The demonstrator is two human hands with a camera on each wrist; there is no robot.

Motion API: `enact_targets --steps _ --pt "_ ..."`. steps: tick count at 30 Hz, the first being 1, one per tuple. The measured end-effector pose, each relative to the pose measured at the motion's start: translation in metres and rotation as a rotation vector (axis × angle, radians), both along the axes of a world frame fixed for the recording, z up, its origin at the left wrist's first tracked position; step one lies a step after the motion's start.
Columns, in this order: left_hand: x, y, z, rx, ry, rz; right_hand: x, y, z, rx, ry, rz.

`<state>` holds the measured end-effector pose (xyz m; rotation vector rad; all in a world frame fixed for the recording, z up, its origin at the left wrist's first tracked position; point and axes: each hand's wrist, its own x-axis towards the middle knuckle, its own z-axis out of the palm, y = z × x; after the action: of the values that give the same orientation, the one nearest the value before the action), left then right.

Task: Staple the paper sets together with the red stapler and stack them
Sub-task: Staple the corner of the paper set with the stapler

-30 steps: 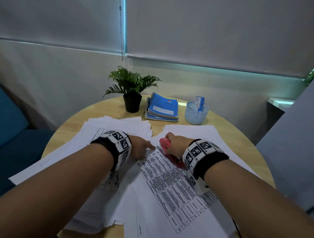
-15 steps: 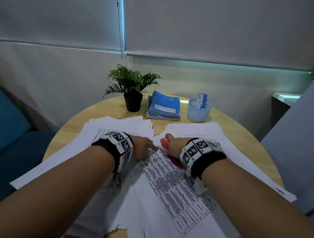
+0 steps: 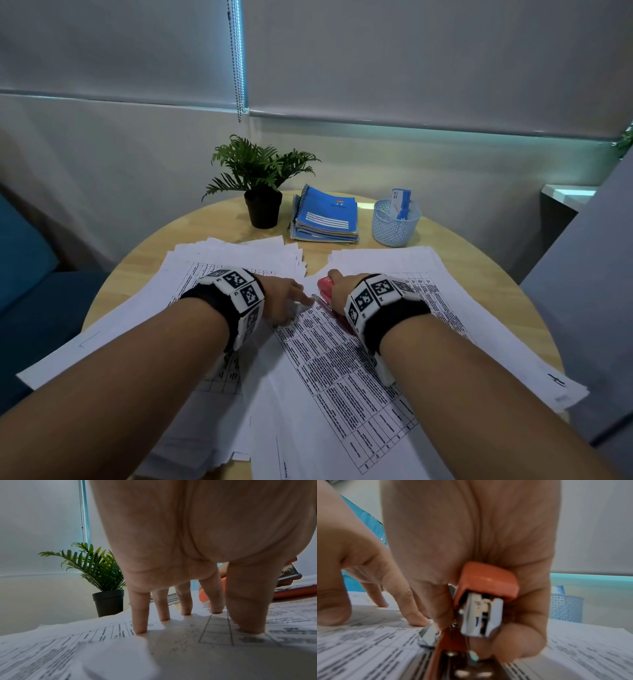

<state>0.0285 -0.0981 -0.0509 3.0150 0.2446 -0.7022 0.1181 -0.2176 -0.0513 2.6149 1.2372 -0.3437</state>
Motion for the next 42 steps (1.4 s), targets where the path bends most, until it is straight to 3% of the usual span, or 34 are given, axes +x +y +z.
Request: enact_targets --steps 15,28,32,34,36,39,42 --pt "-0.001 -0.002 0.000 -0.023 -0.017 0.026 0.010 0.010 -0.016 0.080 0.017 0.018" --pt "0.001 -0.001 0.000 -0.006 0.005 0.040 0.027 0.015 -0.015 -0.015 -0.027 -0.003" --pt "0.000 -0.002 0.001 -0.009 0.004 0.043 0.073 0.041 -0.051 -0.067 -0.001 -0.023" --pt "-0.001 -0.002 0.001 -0.016 -0.001 0.048 0.142 0.076 -0.122 -0.086 0.035 -0.061" --pt "-0.001 -0.002 0.000 -0.027 -0.008 0.053 0.134 0.080 -0.109 -0.063 0.079 -0.141" --pt "-0.001 -0.003 0.000 -0.026 -0.006 0.049 0.089 0.054 -0.065 -0.099 0.100 -0.074" --pt "-0.001 -0.002 0.000 -0.026 -0.002 0.042 0.121 0.066 -0.098 -0.068 -0.015 -0.101"
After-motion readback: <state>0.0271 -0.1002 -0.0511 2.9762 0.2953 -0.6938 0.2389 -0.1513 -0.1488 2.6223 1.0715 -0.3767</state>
